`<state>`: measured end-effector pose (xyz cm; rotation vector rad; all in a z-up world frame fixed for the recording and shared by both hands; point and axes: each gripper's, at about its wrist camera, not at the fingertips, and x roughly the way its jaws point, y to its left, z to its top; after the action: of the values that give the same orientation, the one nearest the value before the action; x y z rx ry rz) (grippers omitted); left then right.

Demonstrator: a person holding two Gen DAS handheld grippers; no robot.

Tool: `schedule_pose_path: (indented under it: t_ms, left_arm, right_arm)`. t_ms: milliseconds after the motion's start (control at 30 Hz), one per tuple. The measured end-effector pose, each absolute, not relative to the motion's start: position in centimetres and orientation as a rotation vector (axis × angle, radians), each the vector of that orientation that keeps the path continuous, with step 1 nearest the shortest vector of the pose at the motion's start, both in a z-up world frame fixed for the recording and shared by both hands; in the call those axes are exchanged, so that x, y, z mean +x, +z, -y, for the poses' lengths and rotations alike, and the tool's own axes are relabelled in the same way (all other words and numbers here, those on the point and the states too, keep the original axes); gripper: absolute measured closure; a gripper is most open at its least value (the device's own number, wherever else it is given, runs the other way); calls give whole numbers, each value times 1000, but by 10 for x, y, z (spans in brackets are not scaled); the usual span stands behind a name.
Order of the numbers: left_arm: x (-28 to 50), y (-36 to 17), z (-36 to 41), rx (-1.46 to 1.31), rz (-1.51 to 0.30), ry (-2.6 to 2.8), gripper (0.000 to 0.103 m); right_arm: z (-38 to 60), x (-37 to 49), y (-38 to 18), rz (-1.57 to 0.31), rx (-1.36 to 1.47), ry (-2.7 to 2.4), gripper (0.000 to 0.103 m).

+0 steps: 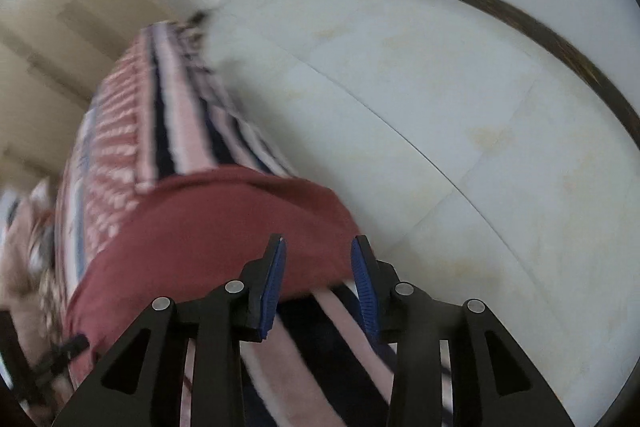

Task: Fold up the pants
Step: 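Open both grippers and withdraw them from the folded pants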

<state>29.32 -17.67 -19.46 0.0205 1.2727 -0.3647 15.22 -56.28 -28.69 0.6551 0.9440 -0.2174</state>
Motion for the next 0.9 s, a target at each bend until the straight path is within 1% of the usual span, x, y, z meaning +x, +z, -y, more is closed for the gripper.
schedule_pose_path:
  t_ms: [67, 167, 267, 433, 500, 533, 633, 667, 733, 833, 867, 900]
  left_arm:
    - [295, -194, 162, 35, -1259, -299, 60]
    - [293, -197, 137, 12, -1255, -206, 60]
    - [285, -200, 109, -36, -1252, -115, 60]
    - [277, -208, 60, -94, -1265, 13, 60]
    - [273, -212, 47, -115, -1260, 45, 60]
    - [272, -214, 40, -126, -1256, 65, 60]
    - [269, -220, 17, -184, -1248, 127, 59]
    - [268, -221, 9, -206, -1246, 148, 58]
    - [264, -222, -8, -243, -1239, 196, 49]
    - [255, -218, -36, -318, -1229, 243, 49]
    - [252, -218, -44, -346, -1226, 253, 48]
    - [249, -217, -53, -378, -1224, 265, 43]
  right_arm:
    - [555, 177, -280, -932, 595, -82, 73]
    - [540, 216, -290, -988, 593, 37, 80]
    - [520, 244, -302, -1026, 571, 88, 80]
    - [510, 270, -304, -985, 488, 11, 75]
    - [511, 280, -305, -982, 491, -20, 66]
    - [511, 285, -306, -977, 494, -29, 64]
    - [504, 295, -303, -976, 450, -64, 63]
    - [499, 297, -298, -970, 424, -69, 64]
    - [485, 295, -287, -953, 382, -67, 63]
    - [457, 289, -270, -945, 312, -48, 63]
    - [447, 286, -266, -946, 287, -43, 60]
    - [438, 282, -263, -947, 268, -38, 53]
